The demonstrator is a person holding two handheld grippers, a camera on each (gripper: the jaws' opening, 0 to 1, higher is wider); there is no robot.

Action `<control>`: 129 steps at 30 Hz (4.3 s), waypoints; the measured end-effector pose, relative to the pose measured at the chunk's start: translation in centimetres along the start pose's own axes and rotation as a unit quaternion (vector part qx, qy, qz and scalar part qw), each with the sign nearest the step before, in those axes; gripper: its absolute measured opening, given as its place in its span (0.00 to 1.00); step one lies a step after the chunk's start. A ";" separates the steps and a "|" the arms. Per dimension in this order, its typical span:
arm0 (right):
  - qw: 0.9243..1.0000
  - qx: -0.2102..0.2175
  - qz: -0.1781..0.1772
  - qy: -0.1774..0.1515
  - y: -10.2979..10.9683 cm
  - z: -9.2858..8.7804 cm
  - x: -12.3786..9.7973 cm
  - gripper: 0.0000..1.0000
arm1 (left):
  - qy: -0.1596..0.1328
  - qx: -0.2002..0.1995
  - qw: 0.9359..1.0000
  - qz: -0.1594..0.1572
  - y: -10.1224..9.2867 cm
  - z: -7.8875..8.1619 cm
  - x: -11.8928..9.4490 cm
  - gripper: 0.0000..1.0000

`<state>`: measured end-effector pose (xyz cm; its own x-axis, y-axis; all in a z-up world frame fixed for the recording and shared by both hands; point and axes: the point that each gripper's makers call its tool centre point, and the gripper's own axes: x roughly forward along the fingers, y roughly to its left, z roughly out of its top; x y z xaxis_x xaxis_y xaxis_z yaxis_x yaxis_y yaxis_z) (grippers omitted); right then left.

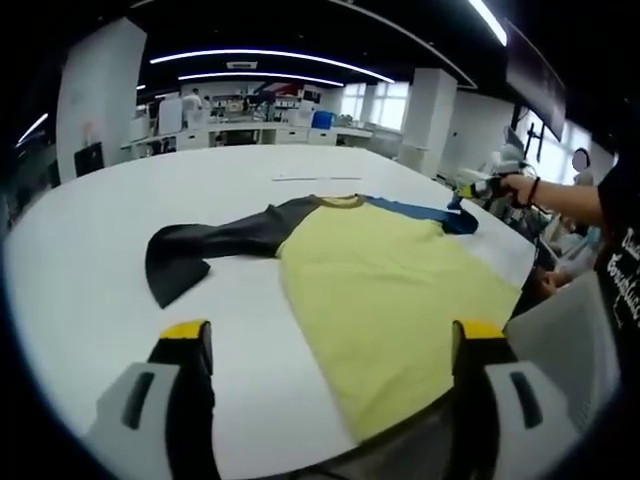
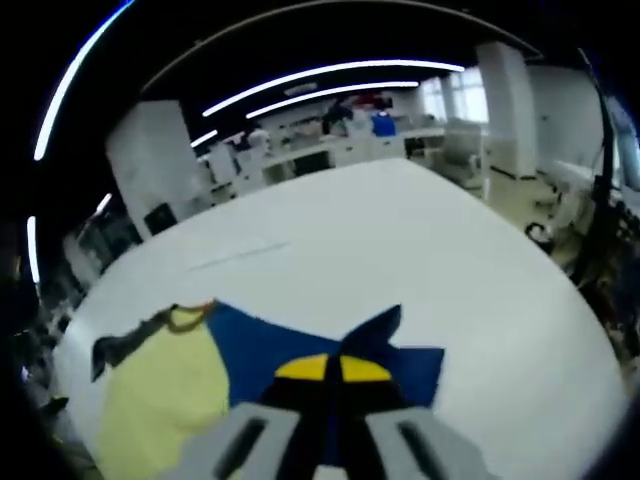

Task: Fold the garment on the visible template until the final outline fits inside the template.

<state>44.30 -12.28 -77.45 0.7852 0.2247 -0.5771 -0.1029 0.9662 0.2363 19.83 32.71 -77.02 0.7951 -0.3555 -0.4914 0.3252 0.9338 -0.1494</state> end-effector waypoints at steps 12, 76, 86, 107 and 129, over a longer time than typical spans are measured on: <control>0.999 -0.012 0.039 0.011 5.2 -0.3 1.9 0.00 | -0.002 -0.002 1.000 -0.005 -0.1 0.1 0.0 0.98; 0.971 -0.090 0.217 0.046 28.5 -1.3 5.4 0.00 | 0.000 -0.007 1.000 -0.019 -0.6 -0.1 0.1 0.99; 0.965 -0.090 0.241 0.049 30.9 -1.0 5.6 0.00 | -0.006 -0.019 1.000 -0.017 -0.3 0.1 0.0 0.99; 0.942 -0.122 0.305 0.066 35.7 -3.6 4.4 0.00 | -0.006 -0.022 1.000 -0.009 0.0 0.1 0.0 0.99; 0.914 -0.221 0.326 0.093 38.0 -9.4 4.2 0.00 | -0.009 -0.022 1.000 -0.004 0.2 0.1 -0.1 0.99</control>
<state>37.96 26.54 -78.31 0.3553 0.7491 -0.5591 -0.7809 0.5666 0.2630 19.82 32.97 -76.92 0.8016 -0.3626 -0.4754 0.3085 0.9319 -0.1907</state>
